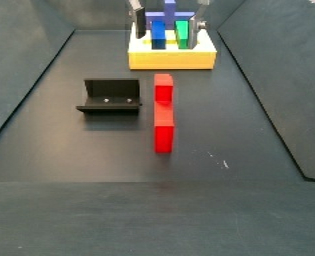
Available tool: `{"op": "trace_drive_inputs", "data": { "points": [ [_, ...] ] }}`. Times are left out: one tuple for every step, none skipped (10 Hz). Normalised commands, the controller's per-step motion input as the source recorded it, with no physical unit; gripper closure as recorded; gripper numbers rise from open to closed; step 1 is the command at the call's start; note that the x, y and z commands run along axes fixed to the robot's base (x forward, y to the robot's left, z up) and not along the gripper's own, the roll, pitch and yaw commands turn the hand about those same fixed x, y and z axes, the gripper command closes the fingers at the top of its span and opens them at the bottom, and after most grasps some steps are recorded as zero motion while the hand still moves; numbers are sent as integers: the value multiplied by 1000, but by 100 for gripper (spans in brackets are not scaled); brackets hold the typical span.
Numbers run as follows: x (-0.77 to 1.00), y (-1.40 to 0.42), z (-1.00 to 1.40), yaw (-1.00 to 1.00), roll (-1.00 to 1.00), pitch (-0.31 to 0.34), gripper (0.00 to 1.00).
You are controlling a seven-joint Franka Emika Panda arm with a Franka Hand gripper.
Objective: Pick up the red object. Move up. Move to above the board. Insert the red object.
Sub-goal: Pick up the red object.
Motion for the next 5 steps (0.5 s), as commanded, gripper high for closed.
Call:
{"op": "trace_drive_inputs", "data": {
  "points": [
    [80, 0, -14, -940, -159, 71, 0],
    [46, -3, -26, -957, -149, 66, 0],
    [29, -6, -43, -971, -137, 60, 0],
    [29, 0, -111, -983, -121, 81, 0],
    [34, 0, -131, -980, -114, 76, 0]
  ]
}}
